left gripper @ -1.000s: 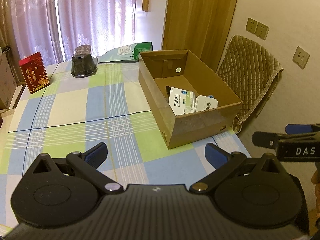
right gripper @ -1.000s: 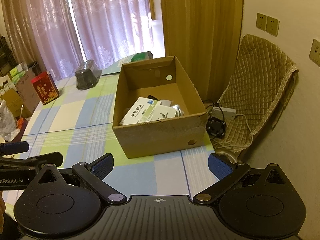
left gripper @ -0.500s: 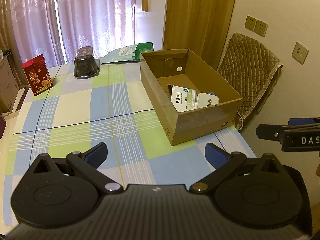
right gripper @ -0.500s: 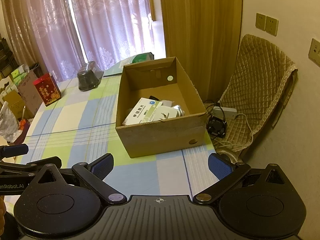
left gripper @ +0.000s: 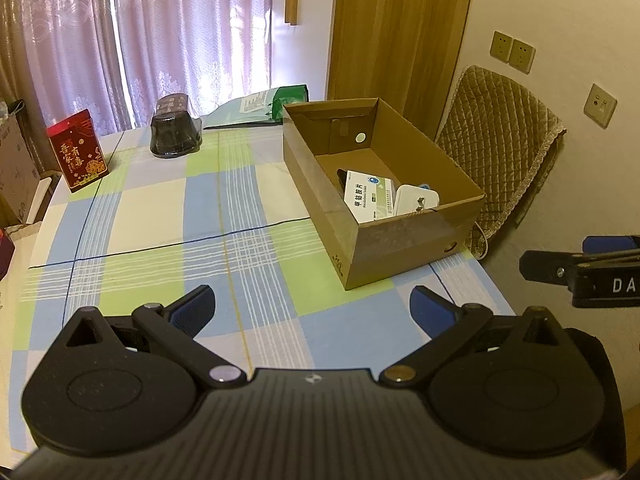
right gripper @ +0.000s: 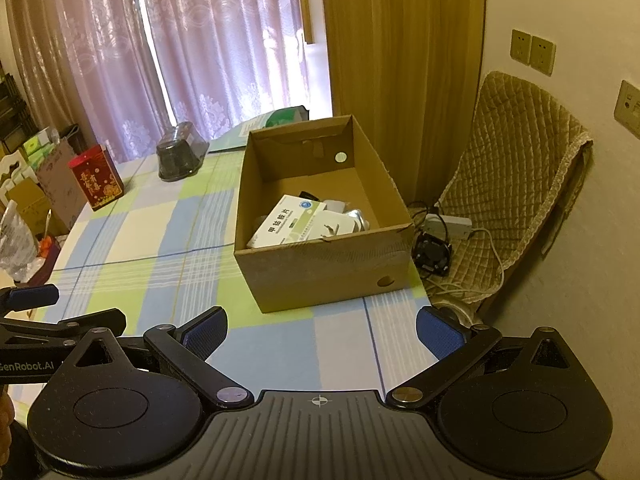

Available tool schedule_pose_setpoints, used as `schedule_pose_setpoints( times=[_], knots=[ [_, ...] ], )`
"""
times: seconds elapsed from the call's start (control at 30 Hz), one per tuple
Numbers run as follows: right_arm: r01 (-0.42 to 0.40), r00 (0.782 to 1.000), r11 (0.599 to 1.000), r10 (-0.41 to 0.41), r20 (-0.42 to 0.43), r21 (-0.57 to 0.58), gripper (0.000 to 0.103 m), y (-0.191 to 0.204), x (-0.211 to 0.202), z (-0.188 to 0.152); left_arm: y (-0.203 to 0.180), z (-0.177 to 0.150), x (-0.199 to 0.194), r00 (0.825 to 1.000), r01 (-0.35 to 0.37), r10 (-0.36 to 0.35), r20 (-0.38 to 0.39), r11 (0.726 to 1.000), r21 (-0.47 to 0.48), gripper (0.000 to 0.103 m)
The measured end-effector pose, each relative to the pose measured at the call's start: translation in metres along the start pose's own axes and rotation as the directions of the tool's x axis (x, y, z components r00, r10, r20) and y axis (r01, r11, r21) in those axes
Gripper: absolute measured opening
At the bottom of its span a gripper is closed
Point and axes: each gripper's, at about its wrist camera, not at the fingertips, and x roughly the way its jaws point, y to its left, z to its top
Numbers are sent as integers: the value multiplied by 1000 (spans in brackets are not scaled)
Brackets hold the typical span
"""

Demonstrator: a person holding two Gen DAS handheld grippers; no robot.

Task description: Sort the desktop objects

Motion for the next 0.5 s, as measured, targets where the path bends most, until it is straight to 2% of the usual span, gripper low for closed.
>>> schedule_pose_setpoints(
  times=[0.5],
  knots=[
    [-4,1000,1000,4,17,-8,103,8,-11,-2,0,-9,-8,1000,2,-2,-3,1000,6,102]
  ],
)
